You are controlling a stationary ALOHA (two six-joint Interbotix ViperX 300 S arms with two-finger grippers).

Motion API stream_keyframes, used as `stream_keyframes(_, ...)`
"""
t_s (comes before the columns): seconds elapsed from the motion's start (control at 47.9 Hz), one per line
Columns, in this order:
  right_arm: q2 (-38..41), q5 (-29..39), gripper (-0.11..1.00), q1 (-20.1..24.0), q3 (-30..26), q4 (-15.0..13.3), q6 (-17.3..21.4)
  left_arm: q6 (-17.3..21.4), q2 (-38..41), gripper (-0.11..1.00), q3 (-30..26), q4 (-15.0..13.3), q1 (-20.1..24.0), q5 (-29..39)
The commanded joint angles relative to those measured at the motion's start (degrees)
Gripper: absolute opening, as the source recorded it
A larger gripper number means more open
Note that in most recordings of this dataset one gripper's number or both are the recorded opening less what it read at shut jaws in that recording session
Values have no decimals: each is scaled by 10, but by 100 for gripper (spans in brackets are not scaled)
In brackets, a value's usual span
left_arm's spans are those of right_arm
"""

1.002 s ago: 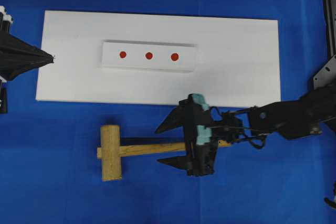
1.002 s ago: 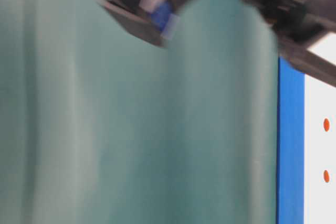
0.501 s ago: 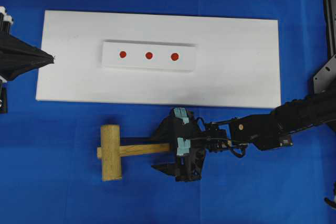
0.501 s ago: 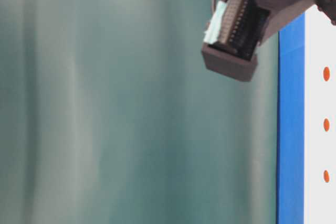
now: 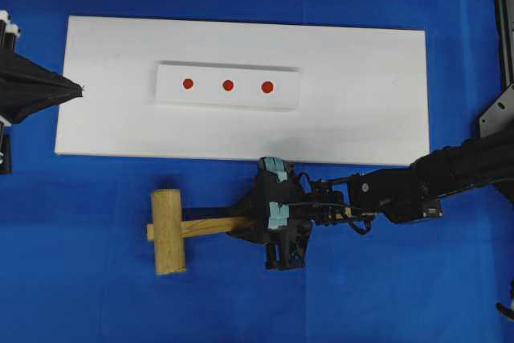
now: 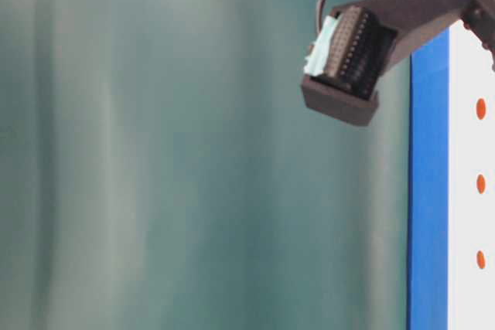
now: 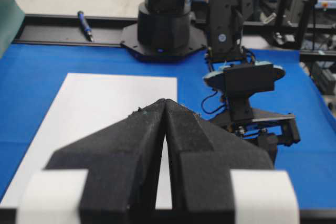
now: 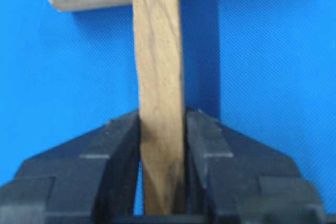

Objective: Hit the mark with a hammer.
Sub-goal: 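Lift the mallet with the right gripper and swing it over the board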

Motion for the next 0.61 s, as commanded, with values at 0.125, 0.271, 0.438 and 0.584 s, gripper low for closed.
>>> stream_keyframes(0.125,-22,2,9,-2,-7,3,0,-1,1,0,-6,-2,2,-3)
stream_keyframes(0.271,-63,6,9,-3,1,2,-3,-1,1,0,-6,-2,2,-3)
stream_keyframes(0.438,-126,26,9,-5,12,0,-18,-1,0,0,-7,-2,2,-3)
stream_keyframes(0.584,-178,61,9,-9,13,0,-41,-1,-4,0,-7,-2,2,-3)
